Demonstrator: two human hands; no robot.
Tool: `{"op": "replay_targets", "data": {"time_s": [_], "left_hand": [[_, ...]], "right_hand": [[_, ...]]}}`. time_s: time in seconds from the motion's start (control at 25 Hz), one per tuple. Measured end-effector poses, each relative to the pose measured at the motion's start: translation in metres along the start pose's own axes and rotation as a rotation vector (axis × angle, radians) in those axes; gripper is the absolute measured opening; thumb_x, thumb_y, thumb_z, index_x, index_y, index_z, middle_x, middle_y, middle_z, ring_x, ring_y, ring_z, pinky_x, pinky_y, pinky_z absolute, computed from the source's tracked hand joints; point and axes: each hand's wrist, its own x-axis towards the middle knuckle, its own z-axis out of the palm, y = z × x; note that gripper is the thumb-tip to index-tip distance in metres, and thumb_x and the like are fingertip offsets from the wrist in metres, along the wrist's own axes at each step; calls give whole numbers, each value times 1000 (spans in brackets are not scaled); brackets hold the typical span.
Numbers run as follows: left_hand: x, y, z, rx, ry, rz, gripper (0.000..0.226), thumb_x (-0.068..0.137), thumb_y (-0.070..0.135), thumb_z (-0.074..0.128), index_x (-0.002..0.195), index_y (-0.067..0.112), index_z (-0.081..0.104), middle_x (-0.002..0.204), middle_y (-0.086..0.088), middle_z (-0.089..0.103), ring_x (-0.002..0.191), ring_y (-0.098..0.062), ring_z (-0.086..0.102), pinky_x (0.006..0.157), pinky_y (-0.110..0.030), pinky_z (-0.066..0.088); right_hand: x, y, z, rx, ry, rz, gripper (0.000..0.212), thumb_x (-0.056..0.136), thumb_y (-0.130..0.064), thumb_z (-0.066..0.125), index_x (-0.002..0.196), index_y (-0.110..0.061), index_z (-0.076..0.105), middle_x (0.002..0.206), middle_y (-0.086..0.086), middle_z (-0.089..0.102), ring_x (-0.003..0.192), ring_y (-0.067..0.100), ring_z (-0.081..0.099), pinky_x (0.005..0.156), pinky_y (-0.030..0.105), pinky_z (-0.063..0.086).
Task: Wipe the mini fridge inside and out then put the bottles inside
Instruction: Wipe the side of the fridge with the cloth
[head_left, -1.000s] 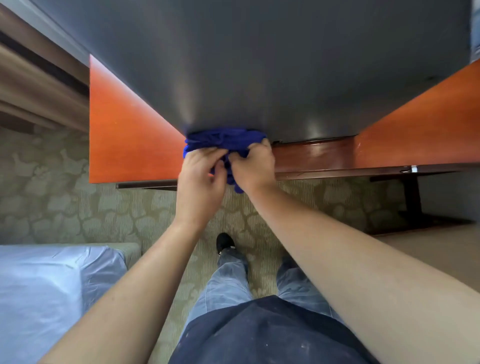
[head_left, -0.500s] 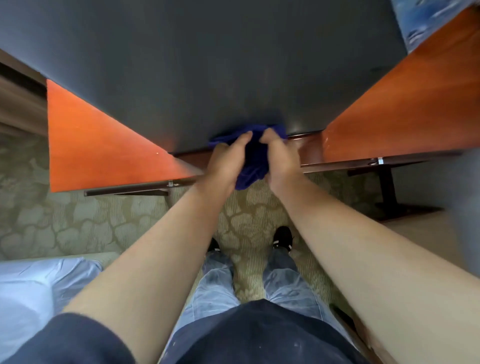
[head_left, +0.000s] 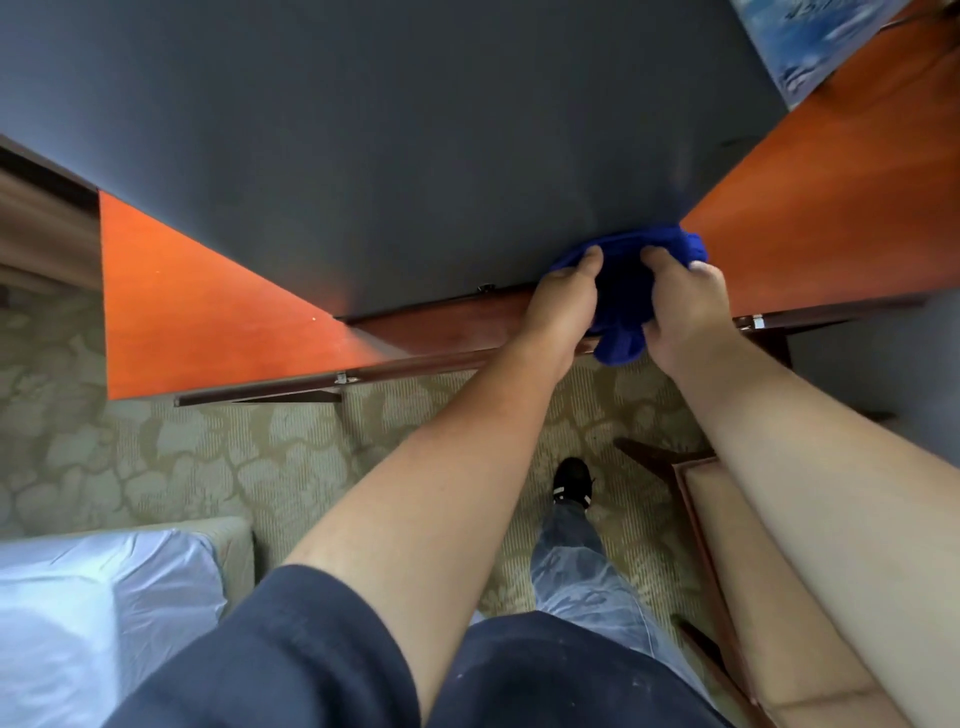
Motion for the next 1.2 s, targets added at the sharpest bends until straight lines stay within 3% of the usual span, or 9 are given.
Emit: {"op": "replay_targets", "data": {"time_s": [0.12, 0.36, 0.56, 0.72, 0.8, 0.88, 0.96, 1.08, 1.2], "left_hand": [[-10, 1, -41, 8, 58, 58, 23, 101, 35, 58, 84, 22, 67, 95, -2, 71, 109, -29, 69, 105, -52, 53], [-30, -4, -134, -69, 162, 81, 21, 107, 14, 50, 93, 17, 65, 94, 0, 71, 87, -13, 69, 89, -35, 57], [-23, -13, -180, -37, 259, 127, 13, 91, 23, 60, 96, 16, 70, 113, -14, 75, 107, -31, 72, 101, -49, 56], [-38, -12, -218, -8, 449, 163, 10, 91, 15, 58, 85, 13, 67, 90, -12, 73, 86, -27, 68, 80, -42, 54], [-45, -10, -237, 33, 501, 203, 14, 93, 12, 56, 82, 13, 64, 82, -9, 68, 81, -24, 64, 74, -38, 50], [-47, -9, -242, 63, 498, 215, 11, 91, 15, 55, 84, 13, 64, 81, -10, 66, 79, -24, 61, 69, -36, 48], [-52, -4, -230, 94, 492, 186, 10, 87, 18, 56, 83, 14, 64, 83, -12, 68, 78, -26, 61, 68, -37, 48], [-54, -1, -195, 118, 441, 186, 10, 87, 20, 59, 83, 16, 67, 102, -19, 74, 97, -32, 70, 87, -47, 55], [6, -38, -158, 191, 322, 119, 24, 87, 39, 58, 88, 19, 71, 113, -14, 74, 107, -30, 69, 90, -39, 50]], "right_hand": [[-12, 26, 34, 52, -21, 62, 17, 95, -10, 66, 111, -3, 67, 112, 21, 74, 102, 38, 74, 91, 58, 60], [-49, 80, 106, 73, -139, 191, 27, 97, -9, 64, 122, 3, 65, 112, 21, 73, 93, 32, 73, 78, 42, 63], [-65, 108, 143, 173, -160, 277, 30, 97, -8, 62, 124, 3, 63, 112, 24, 72, 87, 34, 72, 60, 33, 60], [-96, 122, 178, 183, -280, 370, 7, 97, -2, 59, 99, 3, 63, 85, 24, 65, 50, 24, 63, 36, 18, 44], [-107, 129, 192, 168, -317, 409, 11, 97, 1, 59, 86, 2, 59, 72, 20, 59, 31, 17, 55, 33, 14, 38], [-108, 132, 194, 160, -346, 412, 5, 95, 0, 62, 92, 5, 61, 71, 20, 60, 34, 18, 58, 35, 18, 42], [-102, 131, 183, 164, -369, 400, 9, 92, -1, 65, 100, 3, 64, 77, 20, 65, 52, 25, 64, 47, 26, 51], [-85, 117, 150, 248, -348, 379, 12, 92, 1, 62, 102, -3, 66, 83, 17, 69, 69, 28, 68, 59, 33, 57], [-61, 98, 108, 310, -300, 364, 10, 93, 1, 60, 98, -4, 68, 90, 18, 74, 80, 31, 72, 75, 44, 61]]}}
